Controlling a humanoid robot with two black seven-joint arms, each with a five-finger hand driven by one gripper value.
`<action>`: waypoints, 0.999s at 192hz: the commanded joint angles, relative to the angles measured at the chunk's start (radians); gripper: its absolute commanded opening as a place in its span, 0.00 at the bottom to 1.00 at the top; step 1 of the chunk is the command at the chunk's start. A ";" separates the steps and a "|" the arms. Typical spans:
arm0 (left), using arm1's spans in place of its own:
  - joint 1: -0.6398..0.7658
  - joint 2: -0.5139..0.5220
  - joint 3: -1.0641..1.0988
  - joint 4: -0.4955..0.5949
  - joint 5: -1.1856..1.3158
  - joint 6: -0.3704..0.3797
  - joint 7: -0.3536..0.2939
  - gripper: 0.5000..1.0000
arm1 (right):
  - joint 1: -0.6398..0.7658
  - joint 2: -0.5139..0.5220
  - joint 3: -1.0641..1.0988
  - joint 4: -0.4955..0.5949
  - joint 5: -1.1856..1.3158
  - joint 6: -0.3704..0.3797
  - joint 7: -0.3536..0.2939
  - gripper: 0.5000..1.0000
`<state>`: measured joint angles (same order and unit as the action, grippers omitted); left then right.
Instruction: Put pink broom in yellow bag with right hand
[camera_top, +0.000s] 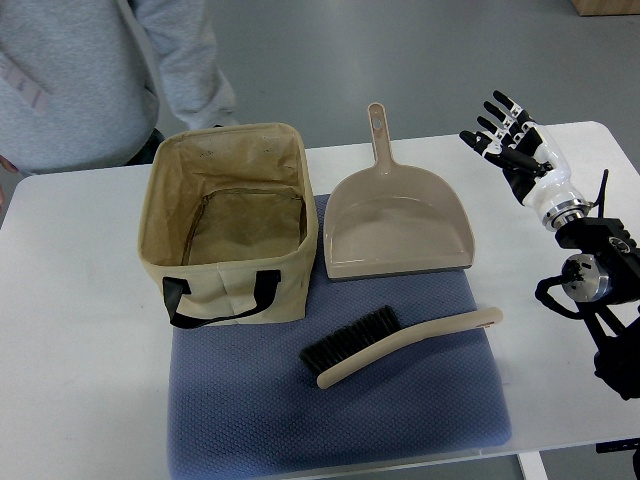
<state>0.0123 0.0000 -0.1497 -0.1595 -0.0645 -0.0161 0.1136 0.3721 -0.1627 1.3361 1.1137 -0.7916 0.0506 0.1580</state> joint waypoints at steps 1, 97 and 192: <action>0.000 0.000 0.001 0.000 0.000 -0.001 0.000 1.00 | -0.006 0.000 0.000 0.002 0.000 0.000 0.000 0.86; -0.003 0.000 0.001 -0.003 0.000 -0.001 0.000 1.00 | -0.010 0.000 0.006 0.008 -0.001 0.002 0.000 0.86; -0.003 0.000 0.001 -0.003 0.000 -0.001 0.000 1.00 | -0.009 -0.008 0.006 0.009 -0.003 0.005 0.000 0.86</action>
<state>0.0091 0.0000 -0.1489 -0.1631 -0.0645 -0.0171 0.1136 0.3650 -0.1657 1.3424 1.1229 -0.7946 0.0530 0.1578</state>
